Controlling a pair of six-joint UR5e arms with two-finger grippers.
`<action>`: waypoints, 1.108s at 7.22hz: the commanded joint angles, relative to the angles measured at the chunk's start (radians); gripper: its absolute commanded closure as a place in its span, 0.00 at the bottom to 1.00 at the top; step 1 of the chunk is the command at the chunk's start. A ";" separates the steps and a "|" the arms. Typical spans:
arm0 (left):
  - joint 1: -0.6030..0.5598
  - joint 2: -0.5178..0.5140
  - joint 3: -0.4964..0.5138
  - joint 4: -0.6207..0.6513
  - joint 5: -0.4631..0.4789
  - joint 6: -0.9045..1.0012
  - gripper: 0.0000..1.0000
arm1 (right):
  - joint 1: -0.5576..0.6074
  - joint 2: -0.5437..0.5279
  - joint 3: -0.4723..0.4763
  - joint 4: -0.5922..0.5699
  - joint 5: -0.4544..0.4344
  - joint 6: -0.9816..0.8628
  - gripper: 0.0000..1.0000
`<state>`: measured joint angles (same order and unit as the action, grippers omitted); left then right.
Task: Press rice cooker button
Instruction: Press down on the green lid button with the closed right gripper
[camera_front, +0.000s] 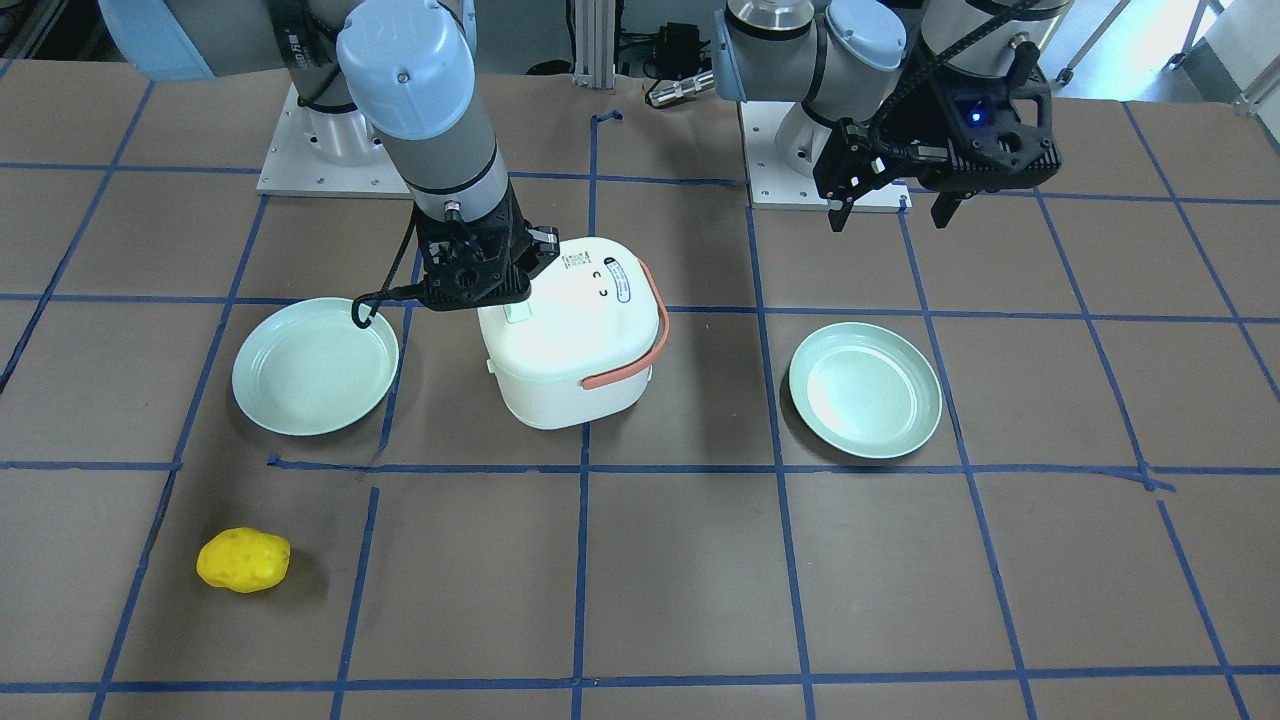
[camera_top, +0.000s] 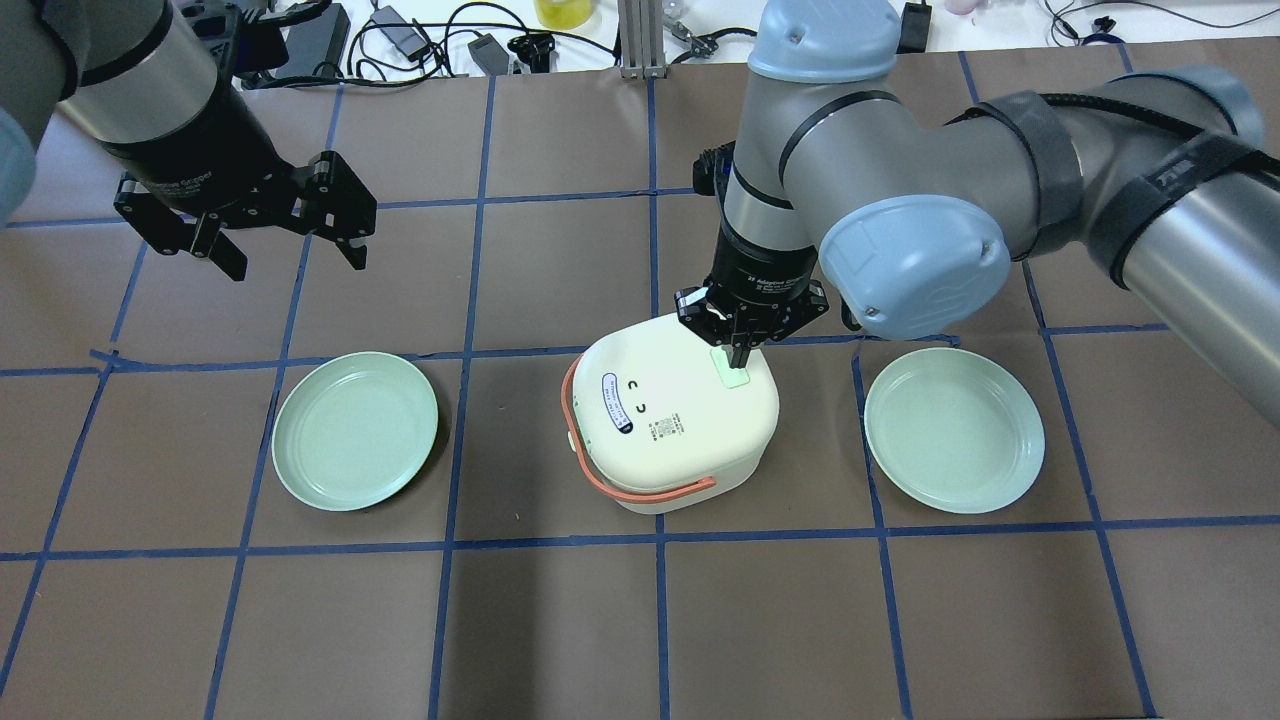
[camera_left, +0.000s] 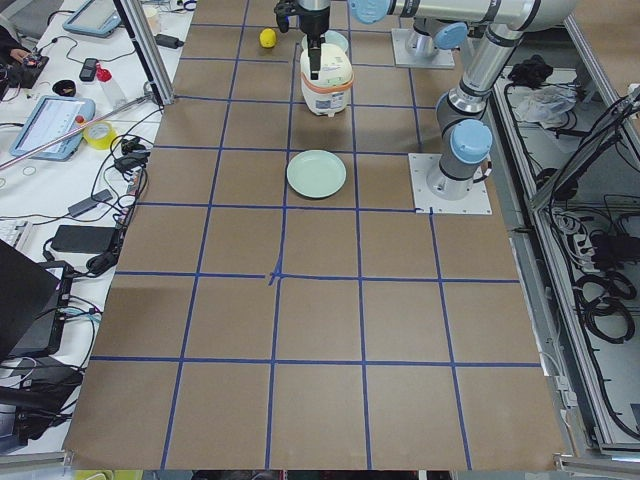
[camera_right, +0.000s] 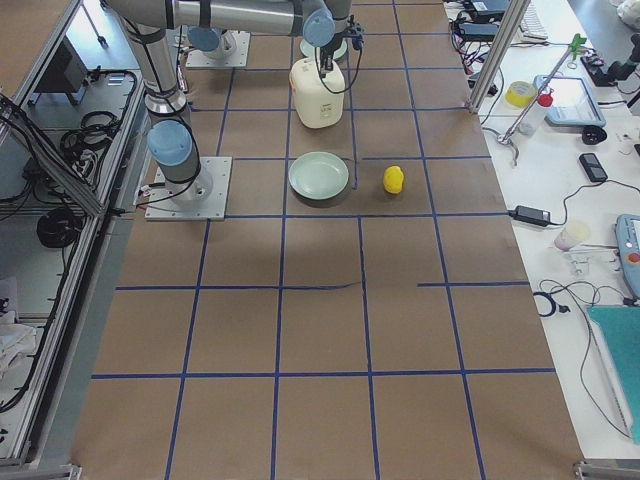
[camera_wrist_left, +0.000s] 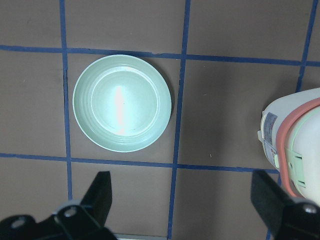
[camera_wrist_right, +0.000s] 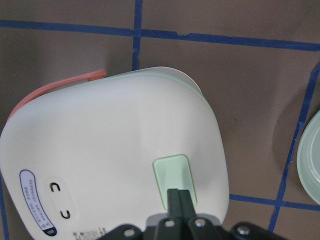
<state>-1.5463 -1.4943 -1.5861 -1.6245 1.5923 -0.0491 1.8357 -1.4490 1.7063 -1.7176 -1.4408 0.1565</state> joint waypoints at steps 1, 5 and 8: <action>0.000 -0.001 0.000 0.000 0.000 0.000 0.00 | 0.000 0.013 0.001 -0.008 0.000 0.003 0.96; 0.000 -0.001 0.000 0.000 0.000 0.000 0.00 | 0.000 0.025 0.001 -0.014 -0.001 0.005 0.96; 0.000 0.000 0.000 0.000 0.000 0.000 0.00 | 0.000 0.035 0.001 -0.016 0.000 0.005 0.96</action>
<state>-1.5463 -1.4943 -1.5861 -1.6245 1.5922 -0.0491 1.8362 -1.4203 1.7073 -1.7322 -1.4416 0.1604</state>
